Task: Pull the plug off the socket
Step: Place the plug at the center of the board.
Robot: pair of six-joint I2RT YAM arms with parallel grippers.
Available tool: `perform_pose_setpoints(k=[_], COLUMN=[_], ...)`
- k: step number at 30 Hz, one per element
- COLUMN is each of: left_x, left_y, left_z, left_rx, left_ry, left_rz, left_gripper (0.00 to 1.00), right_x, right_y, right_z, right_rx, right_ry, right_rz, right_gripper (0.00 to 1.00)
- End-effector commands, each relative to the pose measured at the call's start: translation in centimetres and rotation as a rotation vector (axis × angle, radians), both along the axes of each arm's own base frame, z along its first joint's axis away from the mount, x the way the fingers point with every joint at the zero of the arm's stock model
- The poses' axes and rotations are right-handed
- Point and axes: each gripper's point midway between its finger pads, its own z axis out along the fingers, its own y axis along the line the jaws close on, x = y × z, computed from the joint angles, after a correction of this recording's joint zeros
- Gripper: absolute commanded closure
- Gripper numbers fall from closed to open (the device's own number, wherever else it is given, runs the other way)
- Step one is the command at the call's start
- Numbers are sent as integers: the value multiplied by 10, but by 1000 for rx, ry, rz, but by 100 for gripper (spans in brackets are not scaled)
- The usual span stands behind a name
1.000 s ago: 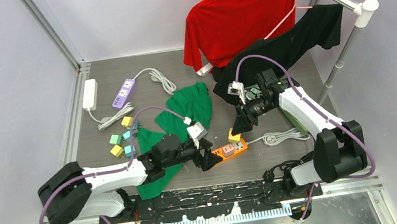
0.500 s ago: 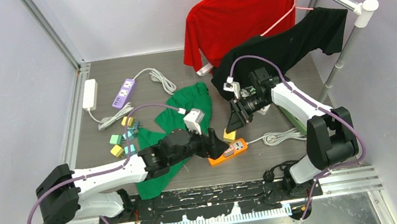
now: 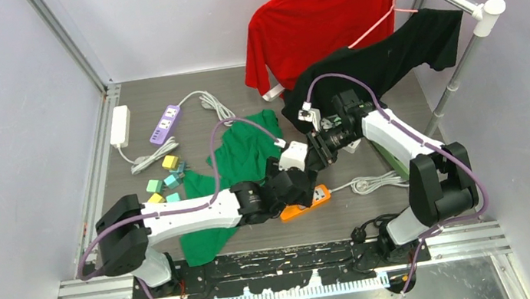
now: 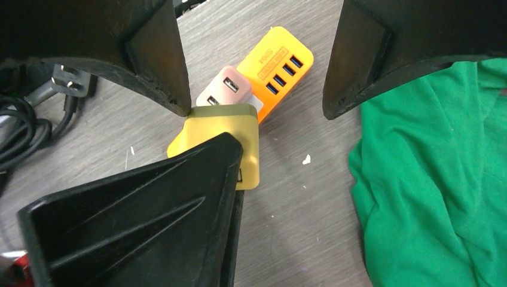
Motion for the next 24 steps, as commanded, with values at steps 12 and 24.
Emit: perform_pose_setpoints(k=[12, 24], left_x=[12, 20], left_y=[-27, -30], left_z=[23, 14], left_rx=[-64, -88], left_ry=[-57, -73], left_rz=[1, 55], left_gripper=[26, 28], right_x=[5, 5], right_y=[7, 8], right_z=[13, 14], right_rx=[37, 45], right_ry=[-18, -15], right_rz=[12, 14], right_gripper=[99, 99])
